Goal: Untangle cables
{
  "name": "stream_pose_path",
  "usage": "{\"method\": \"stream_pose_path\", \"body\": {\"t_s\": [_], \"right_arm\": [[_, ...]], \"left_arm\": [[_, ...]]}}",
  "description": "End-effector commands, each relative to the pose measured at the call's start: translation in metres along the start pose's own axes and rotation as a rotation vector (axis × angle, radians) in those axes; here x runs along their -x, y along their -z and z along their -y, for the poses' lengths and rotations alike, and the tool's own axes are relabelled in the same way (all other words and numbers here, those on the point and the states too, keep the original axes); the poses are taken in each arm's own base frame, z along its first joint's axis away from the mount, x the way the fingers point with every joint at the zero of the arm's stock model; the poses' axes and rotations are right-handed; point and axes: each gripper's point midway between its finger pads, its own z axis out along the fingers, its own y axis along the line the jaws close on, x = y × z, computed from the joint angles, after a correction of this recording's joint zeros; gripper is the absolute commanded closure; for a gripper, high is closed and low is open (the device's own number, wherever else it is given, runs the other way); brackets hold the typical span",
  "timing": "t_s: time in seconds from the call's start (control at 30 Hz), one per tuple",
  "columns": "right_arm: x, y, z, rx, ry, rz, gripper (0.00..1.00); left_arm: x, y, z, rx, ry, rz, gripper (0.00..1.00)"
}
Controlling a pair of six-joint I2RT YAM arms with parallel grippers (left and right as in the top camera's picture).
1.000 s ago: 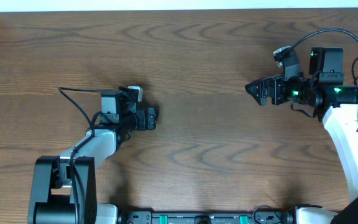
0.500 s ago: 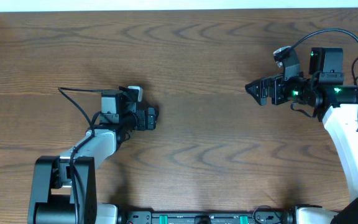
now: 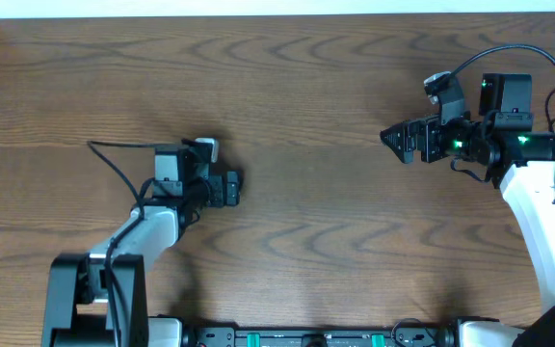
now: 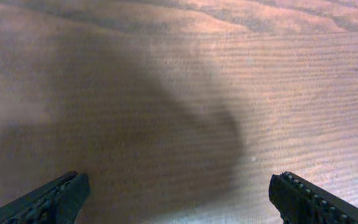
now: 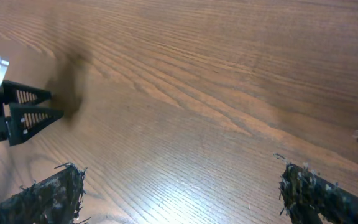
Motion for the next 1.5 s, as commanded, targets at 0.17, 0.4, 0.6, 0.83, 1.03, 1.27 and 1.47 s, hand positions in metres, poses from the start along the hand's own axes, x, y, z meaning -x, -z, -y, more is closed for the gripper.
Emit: {"method": "stream_pose_path", "body": {"t_s": [0.17,0.4,0.6,0.83,1.03,1.27,1.47], "right_arm": [[0.0,0.0,-0.003,0.012,-0.003,-0.001,0.01],[0.0,0.0,-0.003,0.012,-0.003,-0.001,0.01],[0.0,0.0,-0.003,0.012,-0.003,-0.001,0.01],[0.0,0.0,-0.003,0.012,-0.003,-0.001,0.01],[0.0,0.0,-0.003,0.012,-0.003,-0.001,0.01],[0.0,0.0,-0.003,0.012,-0.003,-0.001,0.01],[0.0,0.0,-0.003,0.012,-0.003,-0.001,0.01]], "left_arm": [[0.029,0.028,0.005,0.013,-0.018,0.123,0.03],[0.045,0.045,0.011,0.01,-0.038,0.193,0.03],[0.056,0.058,0.015,0.007,-0.053,0.244,0.02],[0.069,0.074,0.021,0.004,-0.071,0.306,0.03],[0.076,0.084,0.024,0.002,-0.082,0.345,0.03],[0.079,0.091,0.026,0.001,-0.088,0.363,0.02],[0.085,0.101,0.03,-0.001,-0.098,0.398,0.03]]}}
